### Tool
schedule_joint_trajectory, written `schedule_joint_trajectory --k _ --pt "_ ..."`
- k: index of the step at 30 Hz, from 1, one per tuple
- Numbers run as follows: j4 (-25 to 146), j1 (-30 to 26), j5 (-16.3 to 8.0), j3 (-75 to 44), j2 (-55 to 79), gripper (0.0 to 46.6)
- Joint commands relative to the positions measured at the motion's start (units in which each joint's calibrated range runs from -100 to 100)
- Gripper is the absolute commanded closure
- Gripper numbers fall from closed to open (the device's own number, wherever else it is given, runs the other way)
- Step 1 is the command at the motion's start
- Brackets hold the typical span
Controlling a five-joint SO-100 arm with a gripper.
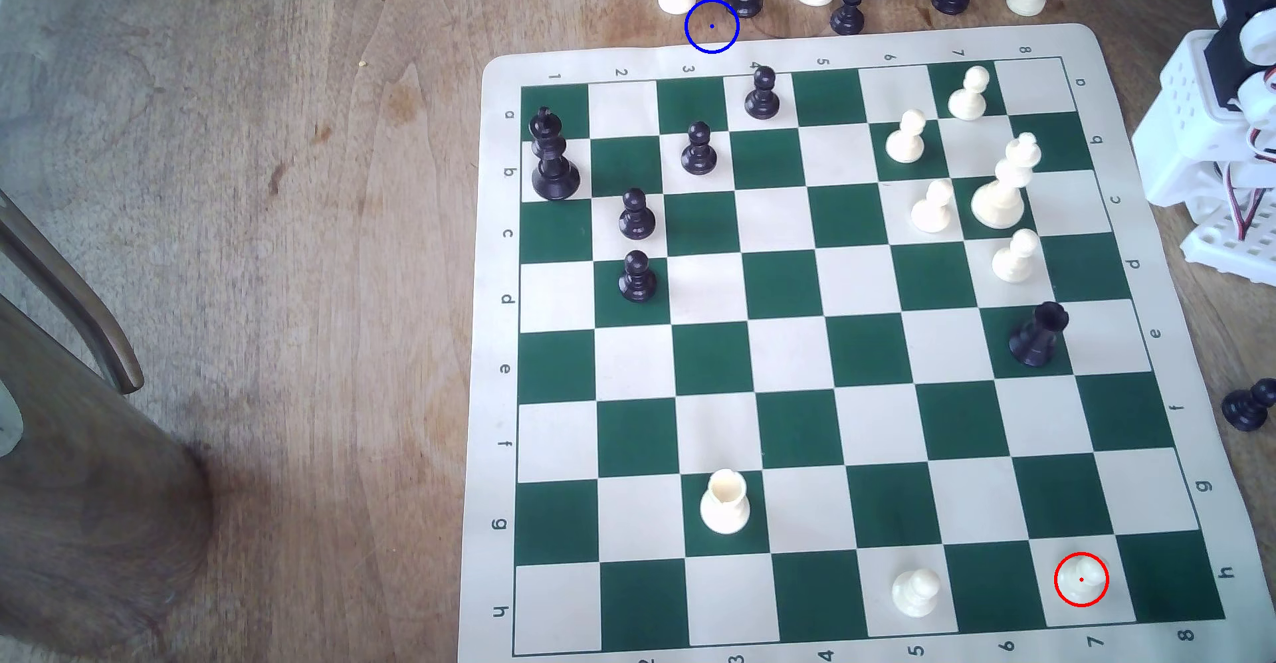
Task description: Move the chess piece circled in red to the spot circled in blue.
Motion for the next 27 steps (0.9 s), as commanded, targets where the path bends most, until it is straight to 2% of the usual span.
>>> schedule_joint_trajectory --k 1,21,27 --pt "-0.43 -0.56 -0.63 0.63 0.05 46.4" --pt "42.90 -7.21 -1.03 -22.40 0.14 46.4" --pt "53.95 -9.09 -0.63 -24.84 0.14 46.4"
